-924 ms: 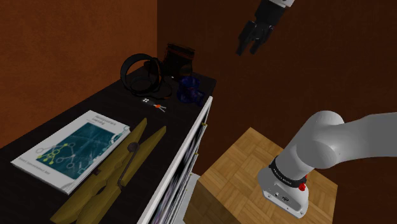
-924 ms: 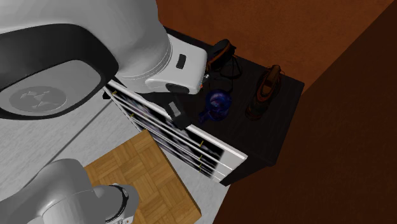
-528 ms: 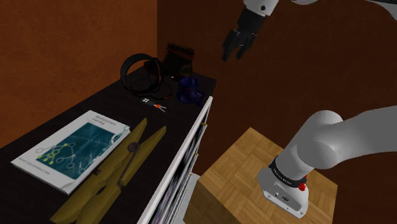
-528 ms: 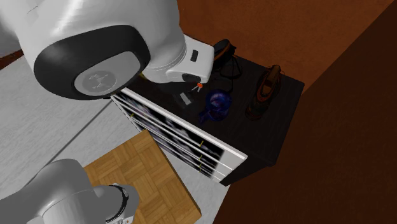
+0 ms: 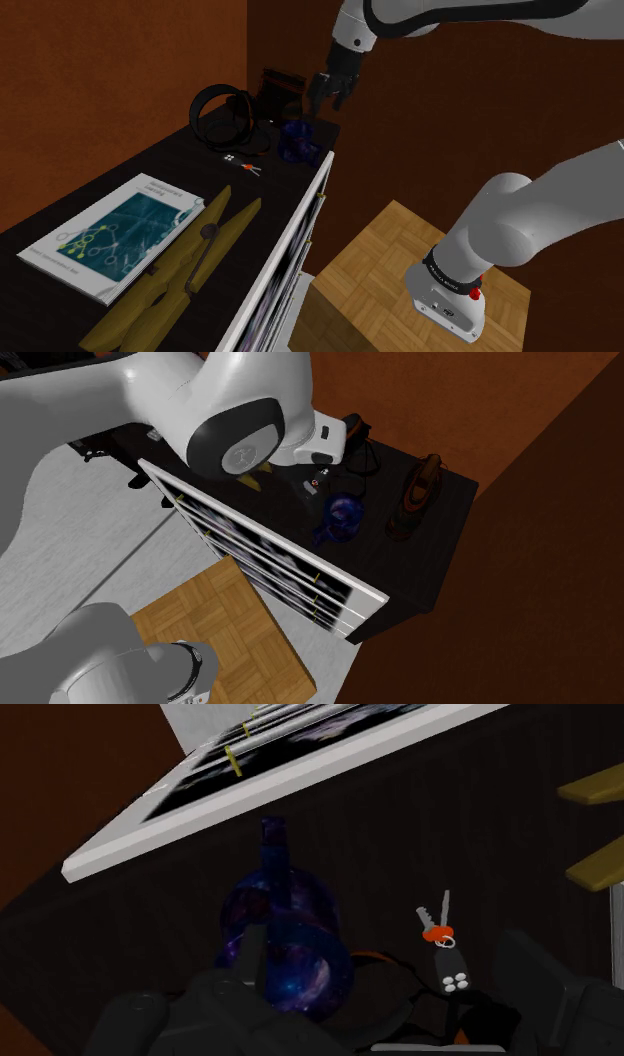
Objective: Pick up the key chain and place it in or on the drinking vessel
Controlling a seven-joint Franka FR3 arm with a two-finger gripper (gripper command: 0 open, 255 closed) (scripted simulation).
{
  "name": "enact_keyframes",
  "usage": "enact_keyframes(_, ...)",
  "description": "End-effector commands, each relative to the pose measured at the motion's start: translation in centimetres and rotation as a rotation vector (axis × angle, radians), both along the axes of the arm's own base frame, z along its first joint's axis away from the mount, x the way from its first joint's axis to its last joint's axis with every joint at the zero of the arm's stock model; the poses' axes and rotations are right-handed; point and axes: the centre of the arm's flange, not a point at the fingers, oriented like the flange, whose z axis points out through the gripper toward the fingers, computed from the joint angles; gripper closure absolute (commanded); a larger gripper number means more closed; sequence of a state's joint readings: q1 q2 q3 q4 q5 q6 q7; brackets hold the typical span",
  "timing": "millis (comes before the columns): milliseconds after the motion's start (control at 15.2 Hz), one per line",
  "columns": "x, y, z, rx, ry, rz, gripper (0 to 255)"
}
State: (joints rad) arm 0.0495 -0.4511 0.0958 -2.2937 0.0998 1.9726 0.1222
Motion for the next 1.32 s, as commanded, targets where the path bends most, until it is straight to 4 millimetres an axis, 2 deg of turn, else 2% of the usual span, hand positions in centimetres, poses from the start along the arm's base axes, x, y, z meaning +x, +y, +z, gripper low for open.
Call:
enact_keyframes(0, 2.0, 1.2, -1.7, -0.002, 0.005, 0.012, 0)
enact_keyframes(1056, 14.5, 12.2, -15.5, -0.018, 0.057, 0.104, 0)
enact_keyframes(1254, 15.0, 12.6, -17.1, -0.019, 0.059, 0.107, 0)
